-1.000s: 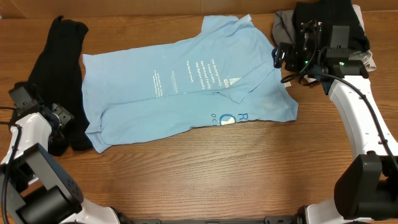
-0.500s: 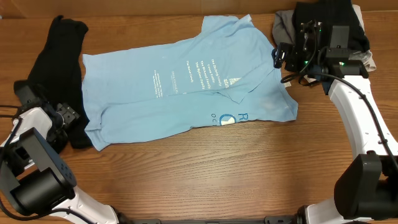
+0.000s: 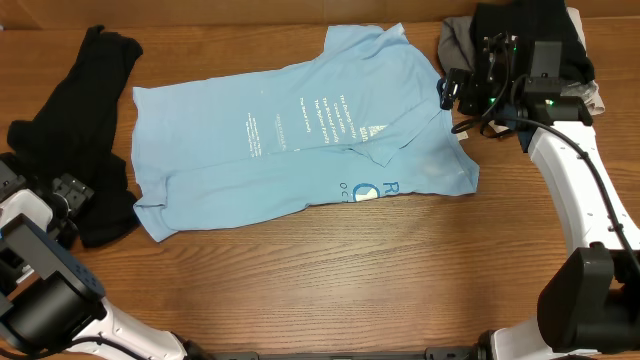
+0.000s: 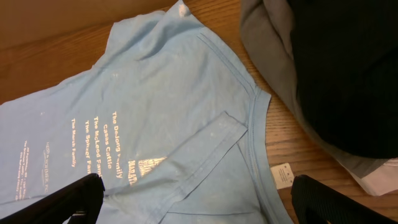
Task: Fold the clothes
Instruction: 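Lift both grippers away and reposition them near the shirt's sides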
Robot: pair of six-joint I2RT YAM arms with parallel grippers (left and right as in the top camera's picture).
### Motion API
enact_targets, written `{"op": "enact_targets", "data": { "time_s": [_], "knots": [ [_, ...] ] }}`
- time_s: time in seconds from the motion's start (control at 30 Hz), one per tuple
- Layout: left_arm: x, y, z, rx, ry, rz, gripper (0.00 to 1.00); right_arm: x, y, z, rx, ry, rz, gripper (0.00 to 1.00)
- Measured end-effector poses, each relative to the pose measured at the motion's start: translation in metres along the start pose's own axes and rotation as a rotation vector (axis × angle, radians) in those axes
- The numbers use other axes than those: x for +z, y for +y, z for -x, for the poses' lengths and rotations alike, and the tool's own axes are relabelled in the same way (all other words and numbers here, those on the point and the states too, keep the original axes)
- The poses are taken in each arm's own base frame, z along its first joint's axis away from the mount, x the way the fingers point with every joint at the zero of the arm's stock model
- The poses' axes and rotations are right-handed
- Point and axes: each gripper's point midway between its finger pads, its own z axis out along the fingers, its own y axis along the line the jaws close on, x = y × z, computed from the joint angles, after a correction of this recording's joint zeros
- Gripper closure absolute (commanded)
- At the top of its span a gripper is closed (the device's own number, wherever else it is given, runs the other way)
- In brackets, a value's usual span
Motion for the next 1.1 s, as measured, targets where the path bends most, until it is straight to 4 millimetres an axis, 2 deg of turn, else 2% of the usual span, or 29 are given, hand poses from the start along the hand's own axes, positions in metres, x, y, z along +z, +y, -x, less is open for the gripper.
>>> {"op": "enact_targets", "data": {
  "time_s": [0.17, 0.43, 0.6, 0.7, 0.87, 0.97, 1.03, 1.1],
  "knots": [
    [0.000, 0.003, 0.004, 0.031, 0.008, 0.023, 0.00, 0.000, 0.000, 0.000, 0.000, 0.000, 0.000, 0.00],
    [-0.007, 0.008, 0.009, 0.060, 0.102, 0.075, 0.00, 0.001, 0.000, 0.001, -0.001, -0.005, 0.001, 0.00],
    [-0.025, 0.007, 0.017, 0.086, 0.178, 0.127, 0.00, 0.001, 0.000, 0.002, -0.002, -0.007, 0.002, 0.00],
    [-0.049, -0.007, 0.031, 0.113, 0.185, 0.125, 0.00, 0.001, 0.002, 0.001, -0.001, -0.003, 0.014, 0.00],
    [-0.106, -0.061, 0.060, 0.186, 0.137, 0.045, 0.00, -0.005, 0.006, -0.002, 0.004, 0.019, 0.027, 0.00],
    [-0.146, -0.095, 0.068, 0.243, 0.105, -0.003, 0.00, -0.019, 0.011, 0.003, 0.005, 0.022, 0.027, 0.00],
    [-0.174, -0.115, 0.071, 0.277, 0.078, -0.039, 0.00, -0.043, 0.019, 0.016, 0.000, 0.002, 0.031, 0.00],
    [-0.205, -0.139, 0.065, 0.337, 0.072, -0.099, 0.00, -0.071, 0.028, 0.026, 0.000, -0.002, 0.034, 0.00]
  ]
}}
